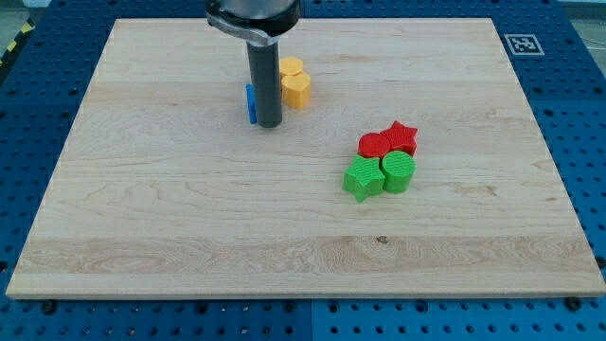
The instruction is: Push the blue triangle towards the blue cube
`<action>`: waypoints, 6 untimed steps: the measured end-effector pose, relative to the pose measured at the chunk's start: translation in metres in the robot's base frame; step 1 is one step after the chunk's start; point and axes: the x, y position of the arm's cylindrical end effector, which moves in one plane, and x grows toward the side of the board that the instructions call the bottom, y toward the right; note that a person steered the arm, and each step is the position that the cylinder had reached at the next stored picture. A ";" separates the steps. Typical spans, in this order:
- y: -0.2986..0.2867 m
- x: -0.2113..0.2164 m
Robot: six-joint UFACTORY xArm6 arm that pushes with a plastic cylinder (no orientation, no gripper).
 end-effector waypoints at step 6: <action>-0.006 -0.020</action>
